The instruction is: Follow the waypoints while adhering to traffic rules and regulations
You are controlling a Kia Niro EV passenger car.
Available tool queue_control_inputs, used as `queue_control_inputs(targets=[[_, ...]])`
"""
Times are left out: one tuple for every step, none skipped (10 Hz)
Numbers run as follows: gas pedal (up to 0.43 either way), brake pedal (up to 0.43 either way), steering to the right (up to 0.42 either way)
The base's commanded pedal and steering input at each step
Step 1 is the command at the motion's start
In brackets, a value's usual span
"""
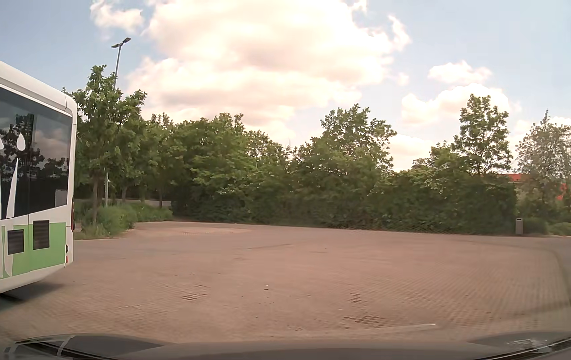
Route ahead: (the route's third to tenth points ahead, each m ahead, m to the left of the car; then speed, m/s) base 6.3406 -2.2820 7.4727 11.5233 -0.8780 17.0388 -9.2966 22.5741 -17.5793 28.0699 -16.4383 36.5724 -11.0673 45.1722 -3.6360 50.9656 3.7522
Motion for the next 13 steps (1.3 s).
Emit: queue_control_inputs(targets=[[0.0, 0.073, -0.166], [0.0, 0.128, -0.149], [0.0, 0.171, -0.131], [0.0, 0.201, -0.117], [0.0, 0.22, -0.096], [0.0, 0.226, -0.078], [0.0, 0.244, -0.053], [0.0, 0.256, -0.037], [0.0, 0.256, -0.029], [0.0, 0.262, -0.028], [0.0, 0.268, -0.026], [0.0, 0.274, -0.021], [0.0, 0.268, -0.014]])
